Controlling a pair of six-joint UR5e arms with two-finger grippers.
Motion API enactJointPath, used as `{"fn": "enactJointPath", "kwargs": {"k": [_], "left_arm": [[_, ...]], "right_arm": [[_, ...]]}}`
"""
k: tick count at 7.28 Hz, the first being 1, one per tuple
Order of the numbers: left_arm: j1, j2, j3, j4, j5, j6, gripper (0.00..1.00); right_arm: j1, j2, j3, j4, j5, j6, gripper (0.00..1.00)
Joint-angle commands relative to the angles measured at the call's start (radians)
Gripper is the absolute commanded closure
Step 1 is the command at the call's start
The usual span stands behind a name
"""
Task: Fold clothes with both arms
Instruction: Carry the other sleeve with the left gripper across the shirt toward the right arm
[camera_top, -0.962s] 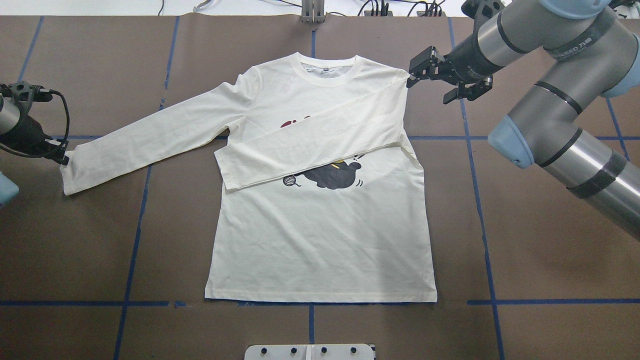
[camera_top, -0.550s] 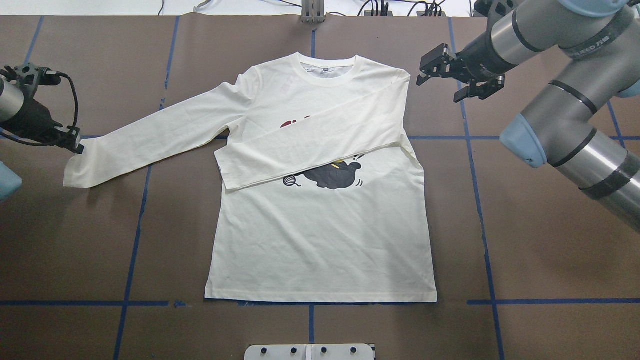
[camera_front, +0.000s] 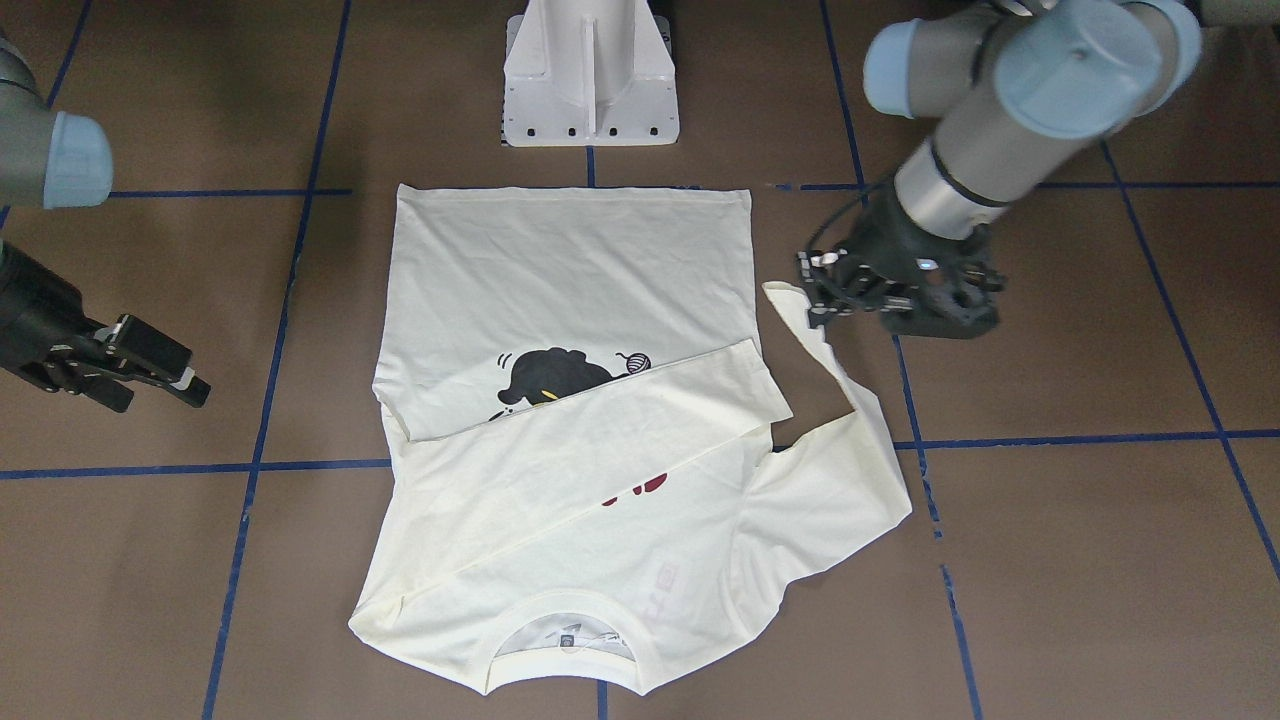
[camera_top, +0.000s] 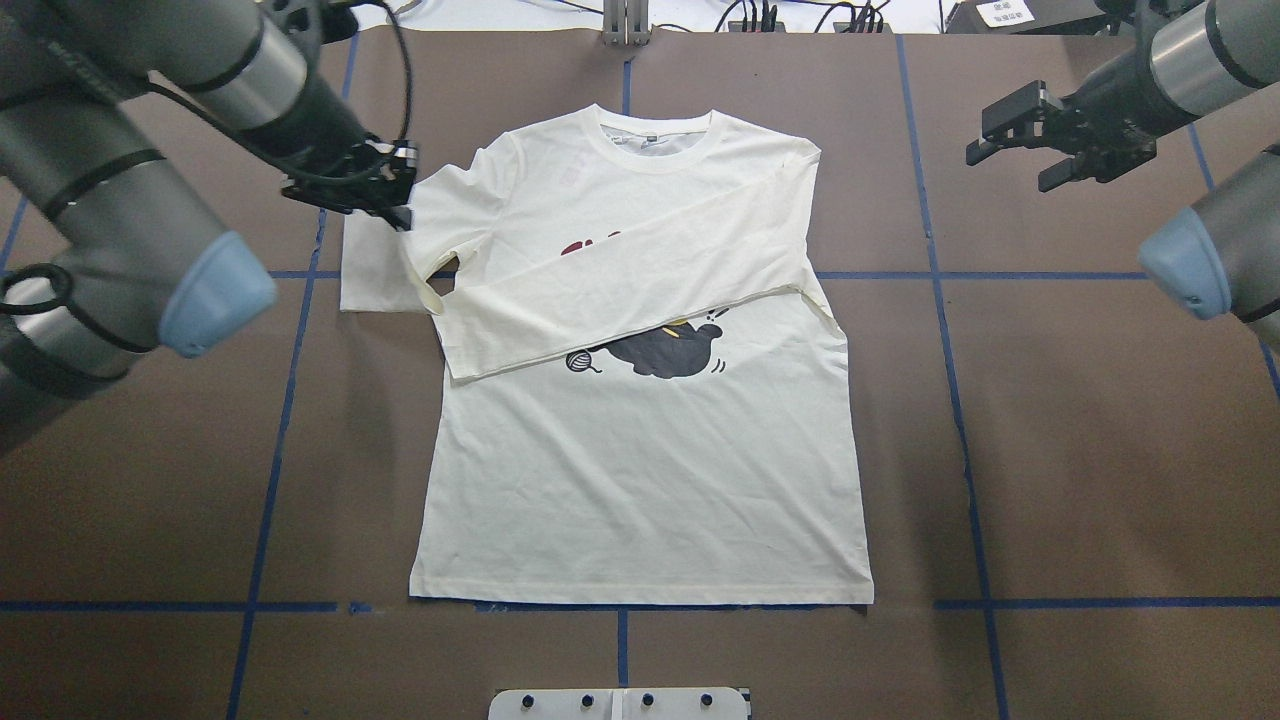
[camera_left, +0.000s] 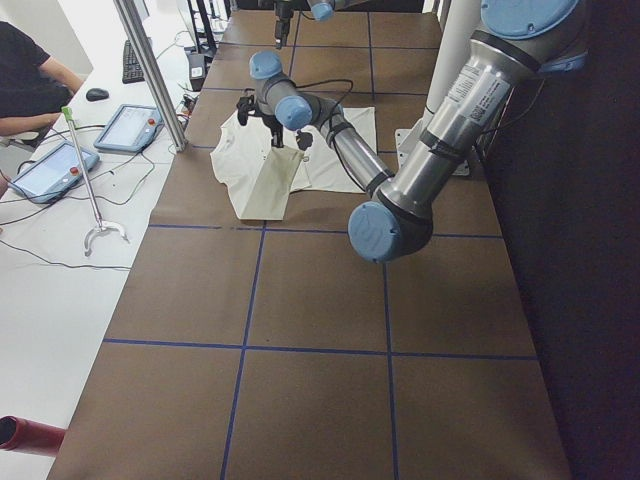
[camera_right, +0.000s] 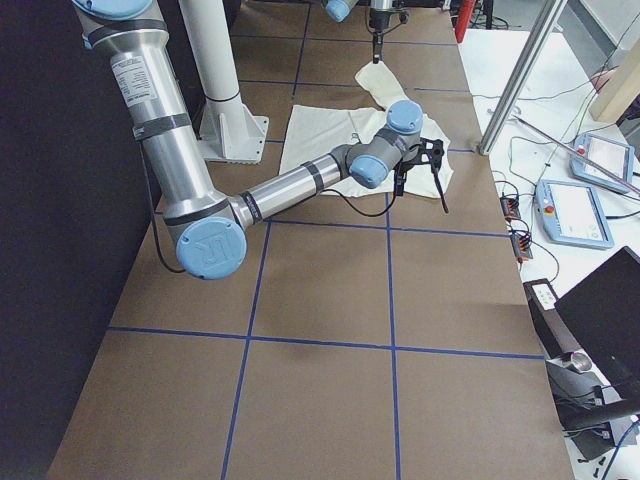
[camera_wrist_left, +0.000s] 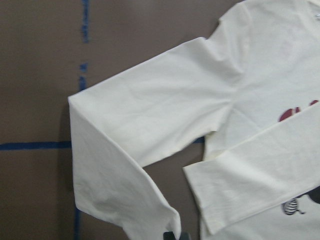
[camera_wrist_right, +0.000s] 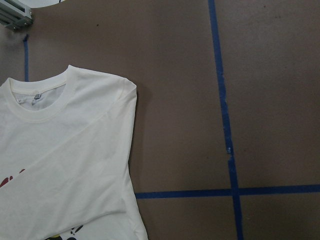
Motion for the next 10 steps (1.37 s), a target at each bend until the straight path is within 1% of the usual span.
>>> {"fn": "enactJointPath", "kwargs": {"k": [1, 2, 3, 4, 5, 6, 7, 8, 9, 10], "left_arm": [[0.200, -0.361, 0.314, -0.094, 0.193, -0.206, 1.00], [0.247, -0.484, 0.565, -0.318, 0.263, -0.289, 1.00], [0.312, -0.526, 0.721, -0.495, 0.352, -0.329, 1.00], [0.354, -0.562, 0.814, -0.585, 0.456, -0.339, 0.93], [0.356, -0.560, 0.830, -0.606, 0.468, -0.340, 0.33], [0.352, -0.559, 0.819, -0.605, 0.468, -0.340, 0.22], [0.330, -0.539, 0.736, -0.559, 0.456, -0.342, 0.22], [0.309, -0.440, 0.545, -0.446, 0.388, -0.340, 0.22], [0.295, -0.281, 0.290, -0.358, 0.372, -0.331, 0.22], [0.273, -0.158, 0.114, -0.301, 0.372, -0.322, 0.24]], "right_arm": [[0.032, -0.057, 0.028, 0.003, 0.012, -0.057, 0.00], [0.038, -0.063, 0.036, 0.003, 0.012, -0.057, 0.00], [0.041, -0.080, 0.044, 0.003, 0.010, -0.057, 0.00], [0.041, -0.088, 0.048, 0.003, 0.006, -0.057, 0.00], [0.041, -0.089, 0.052, 0.004, 0.004, -0.056, 0.00], [0.039, -0.091, 0.059, 0.004, 0.000, -0.051, 0.00], [0.026, -0.089, 0.064, 0.004, -0.007, -0.039, 0.00], [-0.022, -0.089, 0.087, 0.004, -0.022, 0.014, 0.00], [-0.125, -0.092, 0.148, 0.004, -0.121, 0.170, 0.00], [-0.261, -0.115, 0.230, 0.003, -0.261, 0.323, 0.00]]}}
